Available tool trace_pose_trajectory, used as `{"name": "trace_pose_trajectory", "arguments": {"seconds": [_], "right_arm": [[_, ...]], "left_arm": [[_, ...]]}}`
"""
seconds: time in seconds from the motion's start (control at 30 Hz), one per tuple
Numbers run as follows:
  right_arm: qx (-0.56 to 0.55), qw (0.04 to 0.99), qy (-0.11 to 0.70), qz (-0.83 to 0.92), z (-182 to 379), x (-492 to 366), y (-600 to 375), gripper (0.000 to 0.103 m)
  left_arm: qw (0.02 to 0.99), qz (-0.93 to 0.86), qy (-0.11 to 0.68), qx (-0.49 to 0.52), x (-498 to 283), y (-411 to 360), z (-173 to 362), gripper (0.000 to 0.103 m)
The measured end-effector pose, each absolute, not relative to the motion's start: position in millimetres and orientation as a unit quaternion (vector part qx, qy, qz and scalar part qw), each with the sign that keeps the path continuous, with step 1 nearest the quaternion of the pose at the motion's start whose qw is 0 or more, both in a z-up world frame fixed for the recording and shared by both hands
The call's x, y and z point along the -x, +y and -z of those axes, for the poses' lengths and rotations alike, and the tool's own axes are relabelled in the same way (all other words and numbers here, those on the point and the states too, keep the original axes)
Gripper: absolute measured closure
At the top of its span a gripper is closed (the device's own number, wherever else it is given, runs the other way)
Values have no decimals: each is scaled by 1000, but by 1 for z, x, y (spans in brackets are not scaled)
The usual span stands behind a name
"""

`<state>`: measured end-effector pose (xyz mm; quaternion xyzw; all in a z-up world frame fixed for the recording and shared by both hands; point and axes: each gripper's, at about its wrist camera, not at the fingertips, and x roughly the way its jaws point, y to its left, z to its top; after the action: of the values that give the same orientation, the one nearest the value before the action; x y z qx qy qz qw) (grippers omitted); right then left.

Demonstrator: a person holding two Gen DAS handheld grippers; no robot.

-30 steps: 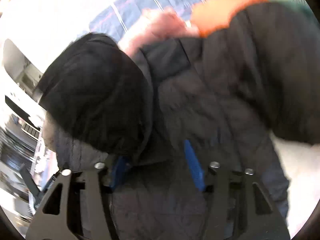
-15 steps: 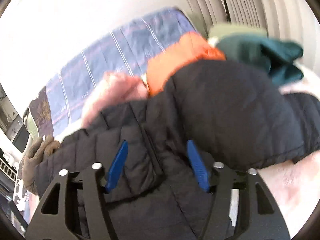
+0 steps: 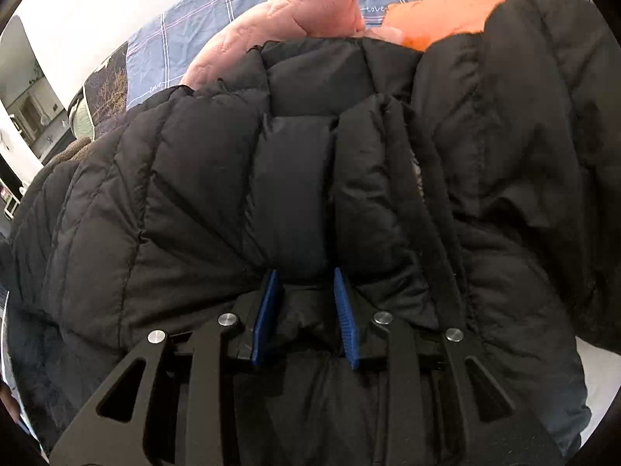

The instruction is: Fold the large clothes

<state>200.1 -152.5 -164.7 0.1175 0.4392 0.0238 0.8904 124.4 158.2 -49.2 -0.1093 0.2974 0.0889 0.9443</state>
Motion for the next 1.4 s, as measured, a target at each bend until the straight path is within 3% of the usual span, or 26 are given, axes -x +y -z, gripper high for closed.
{"name": "trace_pose_trajectory", "arguments": {"seconds": [0.13, 0.33, 0.5, 0.6, 0.7, 0.77, 0.83, 0.93, 1.03, 1.2, 1.4], "right_arm": [[-123, 892, 434, -27, 167, -199, -153, 71], [-146, 897, 415, -40, 169, -186, -168, 69], [-166, 900, 398, -58, 151, -153, -191, 69], [-169, 912, 369, -59, 128, -113, -213, 52], [-195, 922, 332, -45, 109, -69, -251, 48], [-229, 922, 312, -22, 104, -39, -284, 47], [-281, 916, 286, 16, 102, -6, -325, 47], [-368, 897, 235, 73, 103, 42, -380, 47], [-420, 872, 204, 150, 107, 83, -423, 47], [-477, 825, 206, 224, 129, 119, -467, 46], [-558, 774, 187, 232, 165, 119, -493, 43]], "left_arm": [[940, -162, 267, 135, -109, 186, 44, 63], [943, -24, 294, 152, -122, 173, 55, 63], [908, -51, 413, 53, -181, 151, 139, 60], [910, -33, 407, 65, -176, 154, 134, 64], [920, 19, 387, 58, -162, 135, 104, 65], [938, 57, 341, 30, -149, 109, 75, 61], [946, 99, 310, 4, -141, 81, 55, 50], [944, 153, 291, -24, -143, 35, 46, 48], [933, 169, 312, -51, -164, -7, 61, 48], [906, 140, 395, -61, -199, -41, 137, 47], [909, 154, 387, -30, -187, -25, 132, 47]]}}
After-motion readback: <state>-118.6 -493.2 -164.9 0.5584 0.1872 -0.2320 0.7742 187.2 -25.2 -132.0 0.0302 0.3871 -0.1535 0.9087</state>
